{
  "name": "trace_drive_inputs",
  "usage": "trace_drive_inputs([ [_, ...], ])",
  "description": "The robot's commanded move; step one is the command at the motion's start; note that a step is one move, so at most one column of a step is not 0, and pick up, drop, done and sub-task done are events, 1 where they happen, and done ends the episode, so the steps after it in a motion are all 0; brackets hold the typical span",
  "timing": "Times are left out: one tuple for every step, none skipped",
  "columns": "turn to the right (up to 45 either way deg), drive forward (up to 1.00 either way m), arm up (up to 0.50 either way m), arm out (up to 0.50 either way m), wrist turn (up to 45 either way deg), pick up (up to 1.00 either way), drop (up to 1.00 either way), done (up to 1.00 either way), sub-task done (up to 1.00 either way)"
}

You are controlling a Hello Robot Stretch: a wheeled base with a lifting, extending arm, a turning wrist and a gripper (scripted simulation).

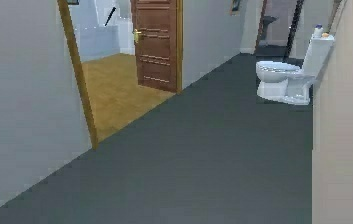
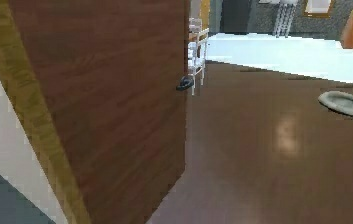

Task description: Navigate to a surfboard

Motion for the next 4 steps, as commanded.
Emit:
trace_drive_inputs([
  [0.0, 0.4, 0.0, 0.0, 0.0, 0.0, 0.0, 0.0, 0.0],
  [9.0, 0.0, 0.0, 0.0, 0.0, 0.0, 0.0, 0.0, 0.0],
  [0.0, 1.0, 0.0, 0.0, 0.0, 0.0, 0.0, 0.0, 0.0],
  [3.0, 0.0, 0.0, 0.0, 0.0, 0.0, 0.0, 0.0, 0.0],
])
